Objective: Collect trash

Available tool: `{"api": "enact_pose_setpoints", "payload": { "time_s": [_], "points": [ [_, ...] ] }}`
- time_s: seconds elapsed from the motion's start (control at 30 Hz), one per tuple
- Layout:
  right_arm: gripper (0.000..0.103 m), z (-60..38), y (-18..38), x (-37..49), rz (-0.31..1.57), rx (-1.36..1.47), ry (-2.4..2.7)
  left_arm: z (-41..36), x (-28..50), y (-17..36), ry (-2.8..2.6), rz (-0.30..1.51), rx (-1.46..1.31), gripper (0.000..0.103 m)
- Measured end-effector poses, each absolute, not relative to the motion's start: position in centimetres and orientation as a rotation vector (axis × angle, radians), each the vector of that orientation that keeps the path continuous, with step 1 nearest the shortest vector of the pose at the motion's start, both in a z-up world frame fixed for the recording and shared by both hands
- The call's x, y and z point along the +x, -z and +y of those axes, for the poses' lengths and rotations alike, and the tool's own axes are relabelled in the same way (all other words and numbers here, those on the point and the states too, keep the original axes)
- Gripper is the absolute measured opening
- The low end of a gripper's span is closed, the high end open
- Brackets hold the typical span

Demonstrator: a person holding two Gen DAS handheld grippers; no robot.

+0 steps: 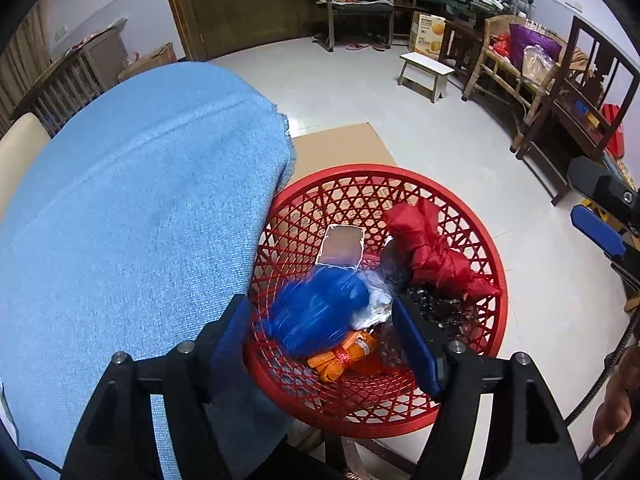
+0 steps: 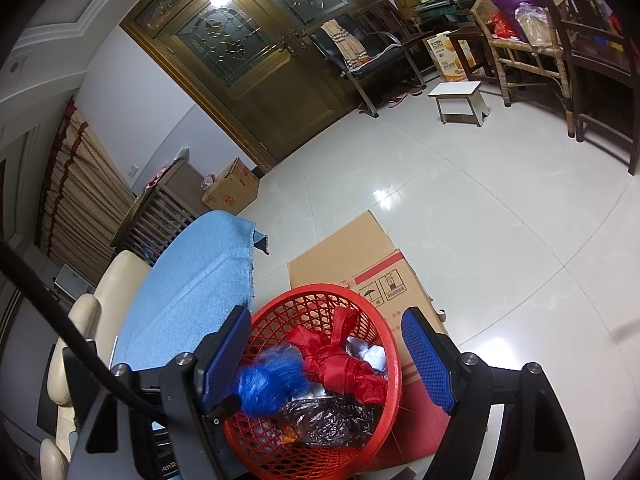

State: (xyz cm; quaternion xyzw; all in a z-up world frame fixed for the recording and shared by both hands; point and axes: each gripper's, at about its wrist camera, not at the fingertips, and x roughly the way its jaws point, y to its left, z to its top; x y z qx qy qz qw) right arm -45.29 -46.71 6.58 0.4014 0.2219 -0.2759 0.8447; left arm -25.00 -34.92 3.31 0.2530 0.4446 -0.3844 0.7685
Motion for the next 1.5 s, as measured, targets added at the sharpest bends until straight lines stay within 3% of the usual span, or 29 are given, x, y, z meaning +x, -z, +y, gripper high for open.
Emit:
{"api": "enact_pose_setpoints", "payload": {
  "time_s": [0.37, 1.0, 1.1, 1.5],
  "points": [
    [0.082, -45.1, -8.0, -44.1, 0.484, 0.797, 0.587, -32.0, -24.7, -7.3, 0.832, 0.870, 0.474, 0.075],
    [0.086, -36.6, -9.5, -38.4, 0.587, 0.626, 0.561, -20.7, -21.8, -11.1, 0.739, 0.806, 0.239, 0.082],
    [0.099, -34.7, -9.4, -37.6, 0.619, 0.568, 0.609, -19.1, -21.5, -11.2, 0.709, 0.787, 0.222, 0.088],
    [0.100, -30.6, -9.4, -36.5, 0.671, 0.437, 0.699, -15.4, -20.0, -10.7, 0.621, 0.790, 0.178, 0.088]
  ]
}}
